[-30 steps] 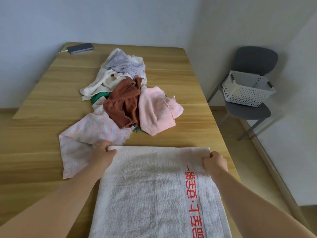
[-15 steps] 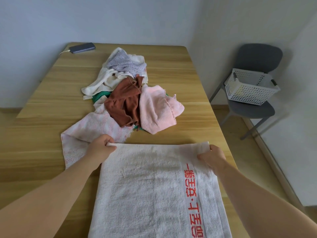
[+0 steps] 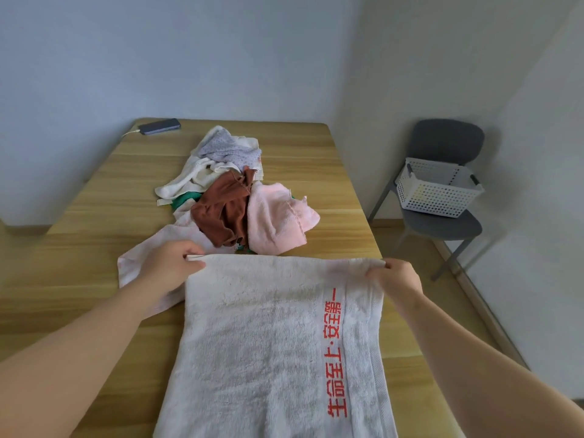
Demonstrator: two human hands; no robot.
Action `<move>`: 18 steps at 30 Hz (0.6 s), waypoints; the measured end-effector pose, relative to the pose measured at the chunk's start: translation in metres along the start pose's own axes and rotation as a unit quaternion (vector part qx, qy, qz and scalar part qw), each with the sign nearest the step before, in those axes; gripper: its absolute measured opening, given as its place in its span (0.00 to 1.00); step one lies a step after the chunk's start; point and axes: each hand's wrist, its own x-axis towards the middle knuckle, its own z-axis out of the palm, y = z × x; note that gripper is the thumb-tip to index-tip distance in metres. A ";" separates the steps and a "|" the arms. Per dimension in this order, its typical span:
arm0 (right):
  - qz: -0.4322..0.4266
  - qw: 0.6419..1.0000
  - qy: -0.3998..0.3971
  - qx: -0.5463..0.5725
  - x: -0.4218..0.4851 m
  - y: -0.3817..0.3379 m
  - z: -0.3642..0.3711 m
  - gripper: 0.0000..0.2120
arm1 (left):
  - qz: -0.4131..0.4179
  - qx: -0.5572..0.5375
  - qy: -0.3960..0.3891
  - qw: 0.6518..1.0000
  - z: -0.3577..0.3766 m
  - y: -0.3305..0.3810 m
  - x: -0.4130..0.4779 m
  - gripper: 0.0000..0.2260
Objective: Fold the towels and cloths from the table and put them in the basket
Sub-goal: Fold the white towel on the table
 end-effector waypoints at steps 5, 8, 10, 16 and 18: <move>-0.028 0.996 -0.062 0.050 -0.043 0.017 -0.023 0.07 | -0.012 -0.017 0.026 0.999 -0.008 -0.001 -0.054 0.12; -0.017 0.988 -0.117 0.102 -0.076 0.035 -0.031 0.08 | -0.034 -0.052 0.038 0.997 -0.008 -0.007 -0.092 0.12; 0.007 0.977 -0.150 0.153 -0.094 0.050 -0.033 0.09 | -0.059 -0.095 0.031 0.993 -0.005 -0.011 -0.118 0.11; 0.094 0.931 -0.228 0.271 -0.139 0.099 -0.039 0.11 | -0.161 -0.199 0.027 0.966 0.009 -0.027 -0.192 0.07; 0.129 0.923 -0.227 0.283 -0.149 0.113 -0.038 0.14 | -0.192 -0.239 0.028 0.951 0.014 -0.033 -0.211 0.06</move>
